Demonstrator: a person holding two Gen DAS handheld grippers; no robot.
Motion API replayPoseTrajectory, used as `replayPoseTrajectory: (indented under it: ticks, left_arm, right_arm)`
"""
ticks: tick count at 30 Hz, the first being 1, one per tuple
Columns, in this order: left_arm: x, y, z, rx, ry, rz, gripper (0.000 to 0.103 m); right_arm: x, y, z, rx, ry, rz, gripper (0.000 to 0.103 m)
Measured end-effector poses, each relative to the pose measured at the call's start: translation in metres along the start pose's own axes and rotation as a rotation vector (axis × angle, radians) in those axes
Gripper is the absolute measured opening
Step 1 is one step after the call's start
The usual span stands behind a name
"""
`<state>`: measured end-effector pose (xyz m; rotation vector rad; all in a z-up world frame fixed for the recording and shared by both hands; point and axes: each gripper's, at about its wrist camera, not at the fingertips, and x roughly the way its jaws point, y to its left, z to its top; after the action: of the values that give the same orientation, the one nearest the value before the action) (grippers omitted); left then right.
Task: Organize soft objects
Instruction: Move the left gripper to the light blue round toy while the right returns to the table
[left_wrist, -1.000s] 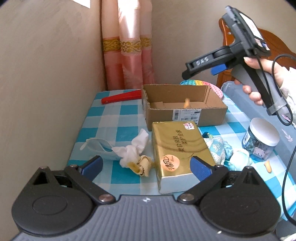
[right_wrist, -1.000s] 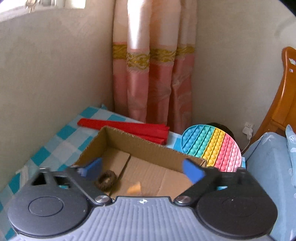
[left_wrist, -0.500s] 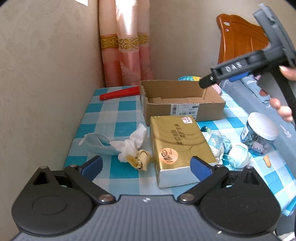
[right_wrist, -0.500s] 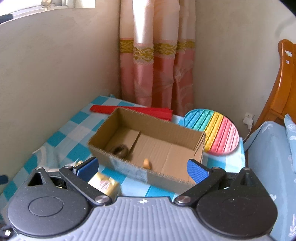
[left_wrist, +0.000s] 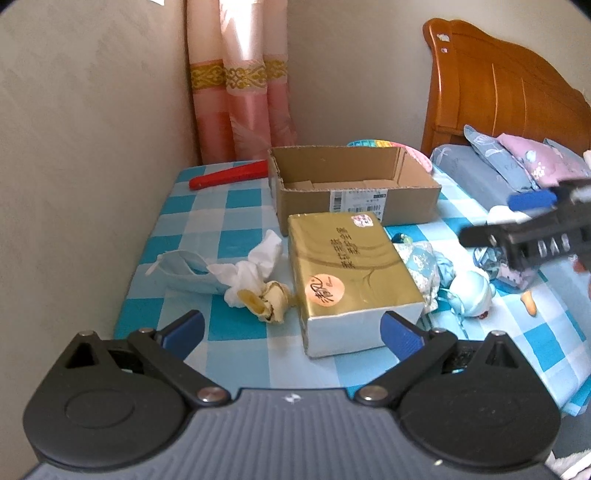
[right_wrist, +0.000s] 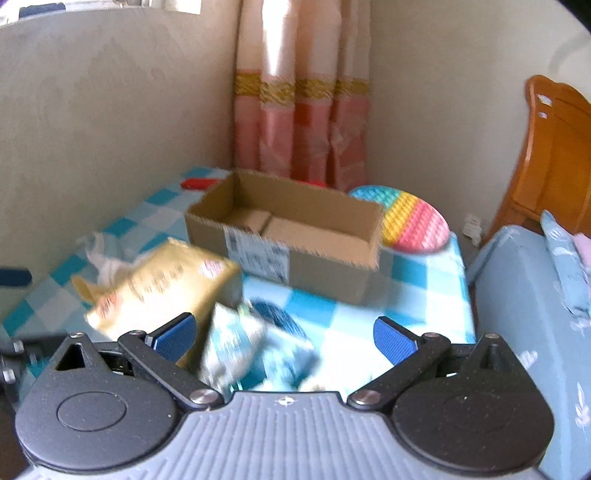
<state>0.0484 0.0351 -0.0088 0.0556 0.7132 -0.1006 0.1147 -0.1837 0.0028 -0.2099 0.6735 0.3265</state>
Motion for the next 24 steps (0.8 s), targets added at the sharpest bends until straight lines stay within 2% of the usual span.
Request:
replayPoseTrajectory:
  ticks: [13, 19, 24]
  left_arm:
    - [0.004, -0.022, -0.004, 0.041, 0.019, -0.035, 0.101]
    - [0.004, -0.031, -0.005, 0.070, 0.027, -0.038, 0.101]
    - [0.003, -0.042, -0.003, 0.100, 0.026, -0.064, 0.101]
  right_arm:
    - [-0.019, -0.020, -0.070, 0.015, 0.089, -0.167, 0.103]
    - [-0.014, -0.037, -0.101, 0.086, 0.143, -0.168, 0.103]
    - [-0.012, -0.049, -0.114, 0.136, 0.150, -0.152, 0.103]
